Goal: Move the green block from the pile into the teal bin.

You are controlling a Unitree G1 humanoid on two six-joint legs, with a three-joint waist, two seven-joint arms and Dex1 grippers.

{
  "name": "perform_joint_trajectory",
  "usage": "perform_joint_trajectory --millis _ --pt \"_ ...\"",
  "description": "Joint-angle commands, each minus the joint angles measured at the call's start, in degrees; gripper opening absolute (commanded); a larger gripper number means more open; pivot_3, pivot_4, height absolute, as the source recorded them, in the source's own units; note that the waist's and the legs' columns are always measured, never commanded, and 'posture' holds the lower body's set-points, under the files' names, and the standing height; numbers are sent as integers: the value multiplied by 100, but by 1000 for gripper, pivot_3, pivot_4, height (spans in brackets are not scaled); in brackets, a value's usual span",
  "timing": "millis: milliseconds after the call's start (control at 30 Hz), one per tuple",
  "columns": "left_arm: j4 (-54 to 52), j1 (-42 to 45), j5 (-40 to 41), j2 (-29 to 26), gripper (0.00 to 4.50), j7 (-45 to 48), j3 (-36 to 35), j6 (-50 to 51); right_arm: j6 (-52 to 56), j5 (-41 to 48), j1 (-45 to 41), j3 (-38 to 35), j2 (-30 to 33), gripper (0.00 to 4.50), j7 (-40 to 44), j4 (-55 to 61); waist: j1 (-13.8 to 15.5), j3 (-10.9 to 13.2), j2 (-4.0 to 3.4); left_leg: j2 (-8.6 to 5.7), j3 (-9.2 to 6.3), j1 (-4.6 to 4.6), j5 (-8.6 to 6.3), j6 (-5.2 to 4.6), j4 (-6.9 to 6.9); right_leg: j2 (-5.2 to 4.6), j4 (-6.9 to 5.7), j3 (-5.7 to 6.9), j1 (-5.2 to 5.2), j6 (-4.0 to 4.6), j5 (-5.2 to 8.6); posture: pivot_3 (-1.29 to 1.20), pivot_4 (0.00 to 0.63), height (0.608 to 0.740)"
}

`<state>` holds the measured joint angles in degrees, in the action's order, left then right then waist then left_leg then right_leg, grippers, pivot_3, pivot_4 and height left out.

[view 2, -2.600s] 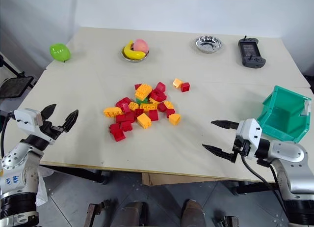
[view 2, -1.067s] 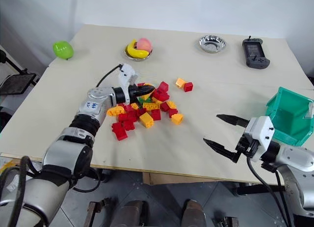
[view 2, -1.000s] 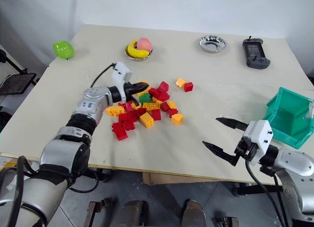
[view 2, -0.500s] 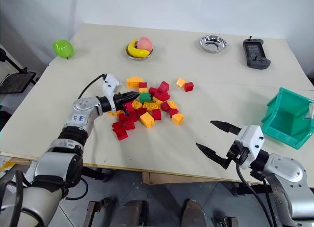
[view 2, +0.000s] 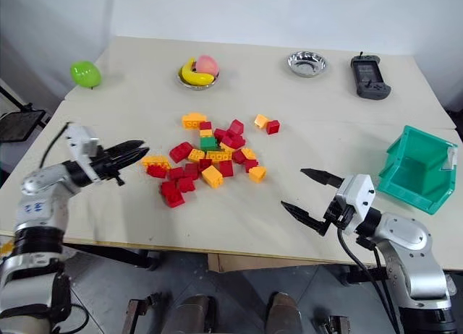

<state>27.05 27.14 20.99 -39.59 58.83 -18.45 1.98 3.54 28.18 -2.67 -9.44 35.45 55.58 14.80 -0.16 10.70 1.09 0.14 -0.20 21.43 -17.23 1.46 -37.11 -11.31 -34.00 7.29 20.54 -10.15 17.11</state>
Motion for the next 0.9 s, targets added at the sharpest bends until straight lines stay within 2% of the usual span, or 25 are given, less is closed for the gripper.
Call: perform_joint_trajectory --millis 33,167,267,367,467,600,733,900 --pt "-434 -600 204 -309 2444 -16 -490 -43 -240 18 -178 -76 -46 4500 65 -111 3 1 -1 0 1 0 0 0 -1 0 -1 -1 0 0 0 0 150 740" --pt "-736 -1150 249 -418 3596 -119 -658 29 -226 85 -342 -122 32 4500 128 -233 20 1 -2 3 1 -2 -1 1 -2 1 -3 -2 0 0 0 0 150 740" --pt "-1435 -1621 377 -235 4479 -340 -643 305 -165 115 -198 -142 115 4500 233 -190 63 1 -2 2 0 -1 -7 -2 -3 -1 -2 -2 -1 0 0 0 150 740" --pt "-2067 -1403 392 -7 4479 -538 -99 837 -134 101 -153 -141 142 4500 254 -165 133 1 -2 2 1 -1 -13 -2 -5 0 -2 -3 -1 0 0 0 150 740" --pt "-2054 -669 231 180 4479 -657 456 1241 -89 109 -178 -164 159 4500 242 -160 170 1 -2 2 2 0 -13 -2 -20 1 -7 -4 -3 1 0 0 150 740" --pt "-949 877 -394 532 4479 -786 1331 1416 -14 128 -133 -197 180 4500 194 -58 169 1 -1 -1 4 0 -13 -3 -27 2 -11 -5 -5 0 0 0 150 740" --pt "960 2497 -1064 1162 4479 -1181 1872 1153 75 133 52 -242 153 4500 55 213 136 1 -1 -2 16 0 -15 -5 -12 3 1 -9 3 -1 -1 0 150 740" --pt "2463 3366 -1579 1554 4479 -1108 2275 820 190 170 313 -344 114 4500 -205 605 96 1 -1 -2 22 3 -17 -7 1 3 9 -10 9 -2 -1 0 150 740"
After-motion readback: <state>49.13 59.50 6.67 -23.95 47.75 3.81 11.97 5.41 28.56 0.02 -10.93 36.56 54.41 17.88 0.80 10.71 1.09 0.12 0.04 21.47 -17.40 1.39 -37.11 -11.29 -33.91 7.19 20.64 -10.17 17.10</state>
